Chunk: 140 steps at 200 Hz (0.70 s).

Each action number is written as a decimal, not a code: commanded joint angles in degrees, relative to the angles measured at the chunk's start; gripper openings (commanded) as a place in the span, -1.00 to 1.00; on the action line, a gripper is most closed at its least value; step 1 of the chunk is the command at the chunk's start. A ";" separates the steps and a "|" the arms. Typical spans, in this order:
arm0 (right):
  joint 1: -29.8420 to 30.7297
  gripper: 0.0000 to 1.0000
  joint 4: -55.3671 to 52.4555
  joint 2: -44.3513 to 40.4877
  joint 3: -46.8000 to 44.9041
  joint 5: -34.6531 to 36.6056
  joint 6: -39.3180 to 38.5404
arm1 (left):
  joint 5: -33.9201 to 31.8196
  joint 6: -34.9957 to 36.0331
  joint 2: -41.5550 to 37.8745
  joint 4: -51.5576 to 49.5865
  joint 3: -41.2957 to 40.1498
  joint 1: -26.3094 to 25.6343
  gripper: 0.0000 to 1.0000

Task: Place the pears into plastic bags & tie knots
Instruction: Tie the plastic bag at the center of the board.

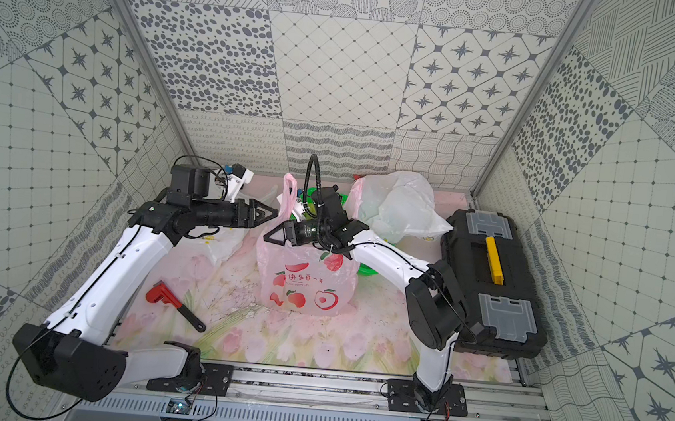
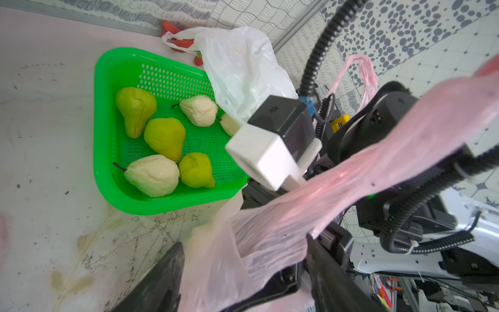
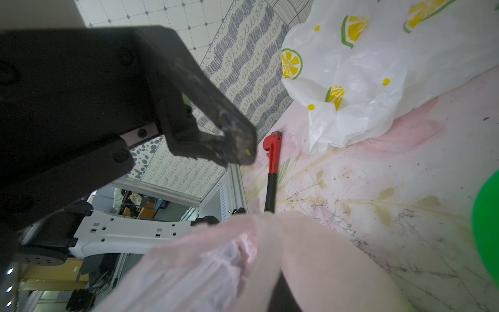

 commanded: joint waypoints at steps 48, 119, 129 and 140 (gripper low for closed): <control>0.17 -0.49 1.85 -0.85 -0.05 -4.03 1.31 | 7.23 4.08 2.76 14.57 -4.21 -4.62 0.04; -2.28 0.03 -2.07 -6.51 -4.29 1.54 2.93 | 7.45 2.61 3.69 14.65 -4.31 -4.19 -1.00; -2.98 0.16 -2.87 -8.57 -5.52 3.42 3.26 | 7.35 2.43 3.87 13.79 -4.47 -3.73 -1.00; -3.77 0.25 -4.81 -10.57 -6.27 5.34 2.85 | 7.85 1.50 3.98 13.68 -4.90 -3.06 -1.00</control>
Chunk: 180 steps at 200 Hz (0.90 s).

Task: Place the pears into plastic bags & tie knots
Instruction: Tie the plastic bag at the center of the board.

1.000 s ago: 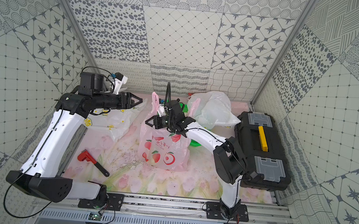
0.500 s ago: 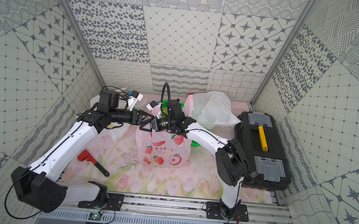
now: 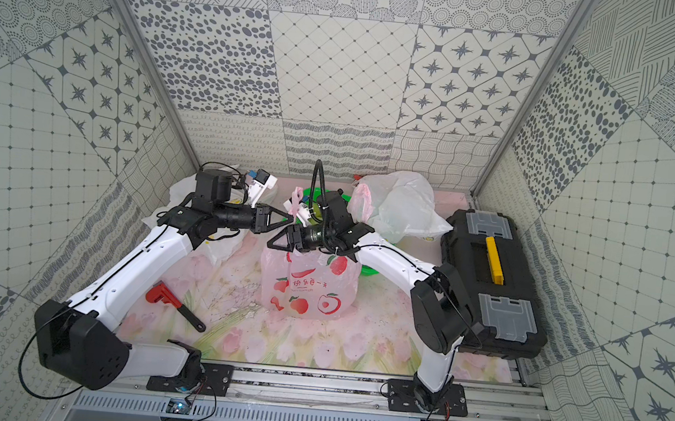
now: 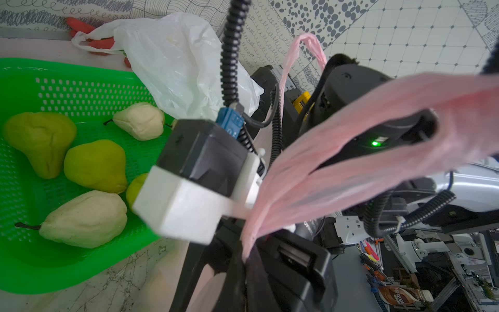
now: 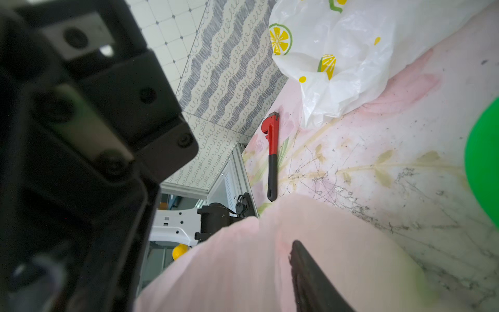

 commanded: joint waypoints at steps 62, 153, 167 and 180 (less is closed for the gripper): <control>-2.52 0.56 -11.35 -13.38 3.50 21.50 -2.31 | 2.00 -2.11 0.16 2.05 -1.11 1.75 -1.00; 0.00 0.31 -17.73 -1.91 22.23 29.06 -6.15 | 2.36 -1.63 -0.28 0.90 -0.24 0.83 -1.00; 0.19 0.14 -16.69 -1.41 22.31 29.15 -5.96 | 2.35 -1.54 -0.57 1.06 -0.21 0.80 -1.00; 0.19 -0.14 -14.81 -1.70 21.42 29.05 -5.10 | 2.46 -1.47 -0.72 1.00 -0.23 0.75 -1.00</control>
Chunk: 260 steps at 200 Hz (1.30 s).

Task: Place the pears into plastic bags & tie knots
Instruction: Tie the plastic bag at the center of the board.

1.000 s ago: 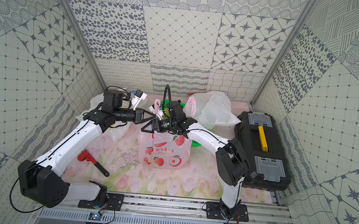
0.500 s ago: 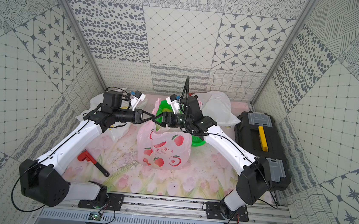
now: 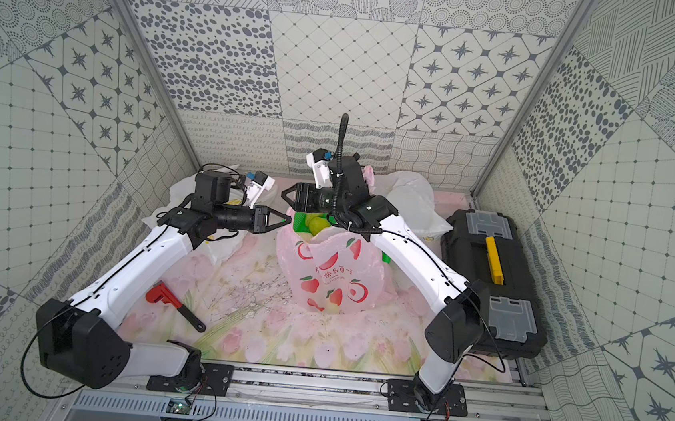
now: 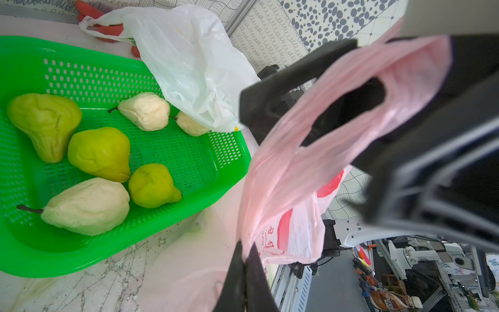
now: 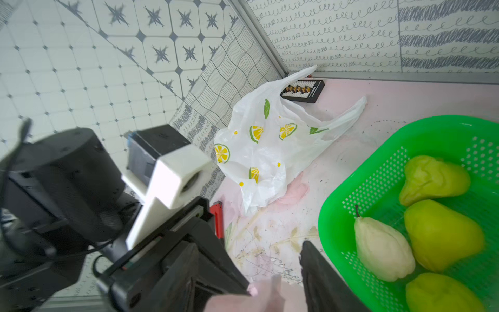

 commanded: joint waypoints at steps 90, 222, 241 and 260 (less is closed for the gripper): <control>0.45 -0.86 9.26 -2.37 -4.15 -2.68 5.36 | 3.09 5.26 2.29 -0.02 5.56 -1.67 -0.12; -5.93 0.23 -5.82 -15.36 -1.47 -7.24 6.70 | -14.60 2.69 6.69 -5.27 6.93 -3.06 -1.00; -7.37 0.32 -8.81 -21.81 -5.24 -7.38 5.17 | -14.62 0.70 9.00 -8.26 8.42 -0.92 -1.00; -11.46 0.22 -9.96 -30.11 -12.85 -5.08 3.50 | -13.22 0.08 9.47 -7.89 9.07 -0.03 -1.00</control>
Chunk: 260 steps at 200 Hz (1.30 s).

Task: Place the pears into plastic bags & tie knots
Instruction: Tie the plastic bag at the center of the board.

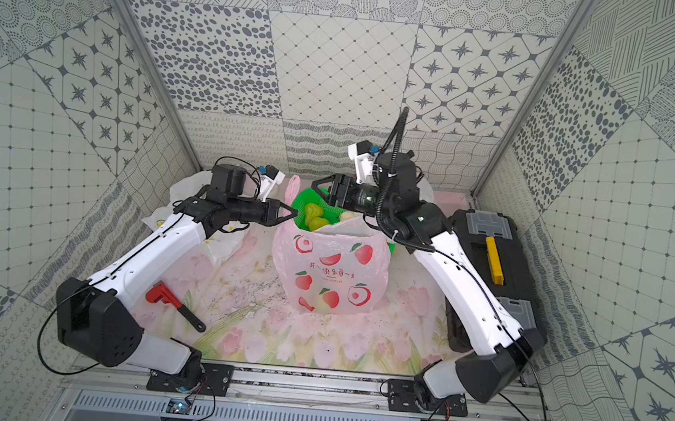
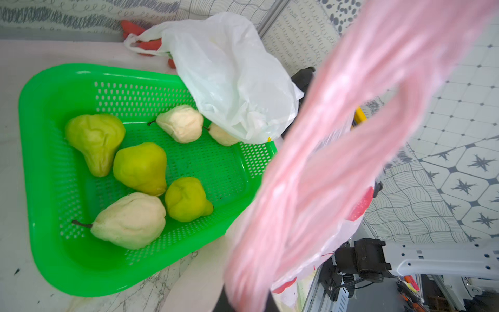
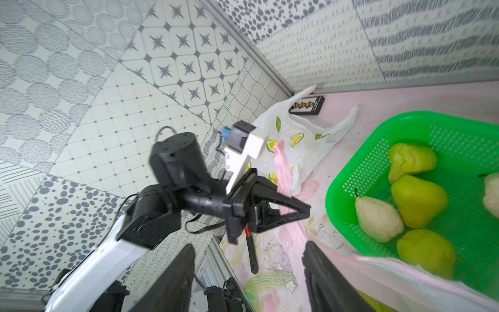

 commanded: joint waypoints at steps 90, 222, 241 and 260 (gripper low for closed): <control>-23.35 0.58 16.78 -10.81 -28.83 -6.83 -6.58 | 1.45 0.02 1.17 -7.05 3.72 2.24 -1.00; -14.60 -0.39 42.58 9.78 -29.63 -7.90 -3.49 | 2.19 -0.15 -0.08 -8.54 3.94 1.01 -1.00; -12.14 -0.68 37.33 7.15 -29.91 -4.85 -7.19 | 1.54 0.63 0.10 -12.15 6.21 1.04 -1.00; -8.03 -0.84 28.04 3.88 -28.75 -0.75 -13.57 | 1.24 3.17 2.75 -21.89 11.87 1.19 -1.00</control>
